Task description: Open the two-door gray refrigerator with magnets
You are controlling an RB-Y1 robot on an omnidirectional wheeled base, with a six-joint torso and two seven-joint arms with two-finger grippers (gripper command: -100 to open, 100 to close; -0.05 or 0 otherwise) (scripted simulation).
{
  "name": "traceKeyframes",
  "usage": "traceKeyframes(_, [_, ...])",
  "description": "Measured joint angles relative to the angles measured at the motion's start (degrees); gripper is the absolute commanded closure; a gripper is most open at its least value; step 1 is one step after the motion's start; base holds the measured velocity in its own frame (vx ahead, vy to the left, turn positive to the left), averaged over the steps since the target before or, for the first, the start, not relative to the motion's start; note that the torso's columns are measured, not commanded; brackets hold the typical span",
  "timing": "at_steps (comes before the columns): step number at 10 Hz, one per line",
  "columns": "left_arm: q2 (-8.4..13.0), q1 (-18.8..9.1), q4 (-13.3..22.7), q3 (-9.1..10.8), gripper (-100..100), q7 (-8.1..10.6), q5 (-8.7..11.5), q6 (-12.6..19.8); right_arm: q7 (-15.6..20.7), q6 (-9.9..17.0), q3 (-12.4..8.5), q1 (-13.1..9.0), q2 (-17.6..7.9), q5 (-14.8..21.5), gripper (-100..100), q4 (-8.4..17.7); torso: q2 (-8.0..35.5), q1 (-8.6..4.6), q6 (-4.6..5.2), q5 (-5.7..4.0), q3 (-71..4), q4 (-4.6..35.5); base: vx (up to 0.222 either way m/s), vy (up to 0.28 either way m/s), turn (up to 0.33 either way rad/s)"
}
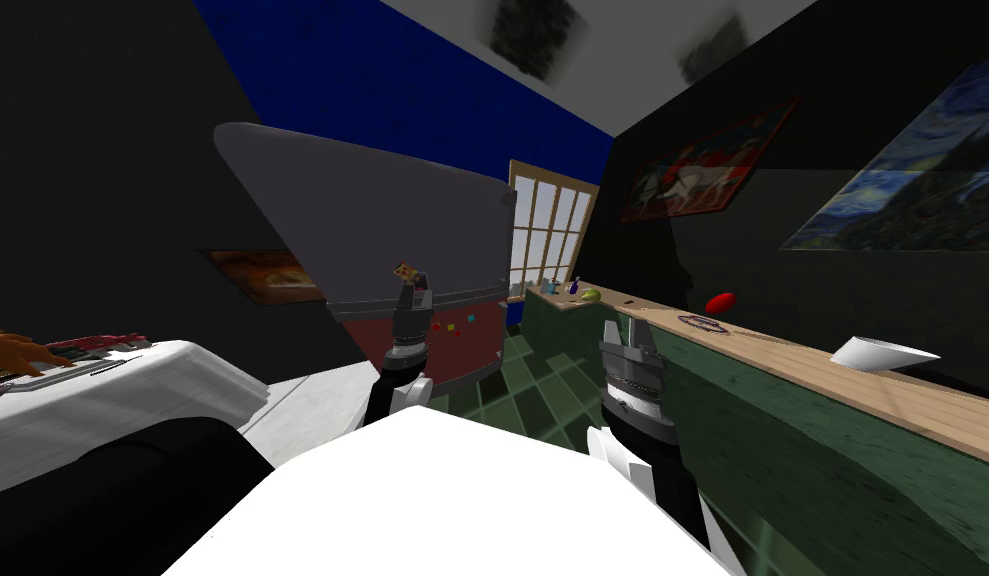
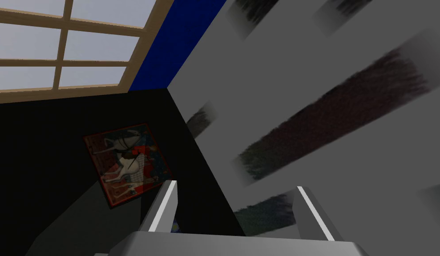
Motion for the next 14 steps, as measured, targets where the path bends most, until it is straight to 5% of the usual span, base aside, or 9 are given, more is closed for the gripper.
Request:
traceKeyframes(9, [0.0,0.0,-0.02,0.0,0,0.0,0.0,0.0,0.0,-0.01,0.0,0.0,0.0,0.0,0,-0.02,35.39,0.0,0.0,0.0,-70.73,35.37,0.0,0.0,0.0])
traceKeyframes(10, [0.0,0.0,-0.02,0.0,-100,0.0,0.0,0.0,0.0,-0.01,0.0,0.0,0.0,0.0,0,-0.02,39.62,0.0,0.0,0.0,-79.19,39.6,0.018,-0.011,0.014])
traceKeyframes(14, [6.48,0.87,0.23,1.64,-100,1.45,0.63,0.86,0.0,0.0,0.0,0.01,0.0,0.0,0,0.01,42.18,-0.02,0.0,-0.01,-84.62,42.24,0.056,-0.027,0.027])
